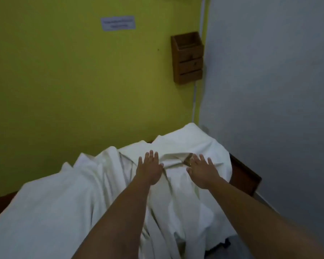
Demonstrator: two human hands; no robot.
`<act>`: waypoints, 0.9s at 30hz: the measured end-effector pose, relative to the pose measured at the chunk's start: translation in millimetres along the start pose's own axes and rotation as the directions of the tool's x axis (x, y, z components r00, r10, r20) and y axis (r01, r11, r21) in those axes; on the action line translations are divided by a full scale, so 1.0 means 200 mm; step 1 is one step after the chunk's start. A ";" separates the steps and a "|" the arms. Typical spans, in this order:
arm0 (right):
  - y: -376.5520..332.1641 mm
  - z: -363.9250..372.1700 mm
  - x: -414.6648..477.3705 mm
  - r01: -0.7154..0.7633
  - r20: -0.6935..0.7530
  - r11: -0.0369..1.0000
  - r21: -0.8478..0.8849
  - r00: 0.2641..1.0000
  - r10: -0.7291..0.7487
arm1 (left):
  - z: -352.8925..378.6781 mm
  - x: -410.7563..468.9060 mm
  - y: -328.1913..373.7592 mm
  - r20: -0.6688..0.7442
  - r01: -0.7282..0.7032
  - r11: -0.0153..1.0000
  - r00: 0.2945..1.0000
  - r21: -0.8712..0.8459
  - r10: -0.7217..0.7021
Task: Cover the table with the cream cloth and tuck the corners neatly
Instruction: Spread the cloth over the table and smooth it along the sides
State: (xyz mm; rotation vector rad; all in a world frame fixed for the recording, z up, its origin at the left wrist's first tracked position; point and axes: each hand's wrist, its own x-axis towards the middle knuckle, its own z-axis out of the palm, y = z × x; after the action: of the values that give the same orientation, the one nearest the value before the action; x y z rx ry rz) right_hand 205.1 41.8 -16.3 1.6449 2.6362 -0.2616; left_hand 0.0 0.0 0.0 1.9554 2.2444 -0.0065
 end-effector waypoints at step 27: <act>0.37 0.63 -0.04 -0.626 -0.073 0.766 0.146 0.765 0.640 | 0.53 0.93 0.19 0.014 -0.434 0.901 0.900 -0.015 0.435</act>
State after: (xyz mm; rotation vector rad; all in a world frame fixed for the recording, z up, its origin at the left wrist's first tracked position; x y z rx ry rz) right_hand 267.1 47.3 -149.1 2.5336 1.9697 -0.2949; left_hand 26.7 176.8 -124.7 2.3927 1.7411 0.0450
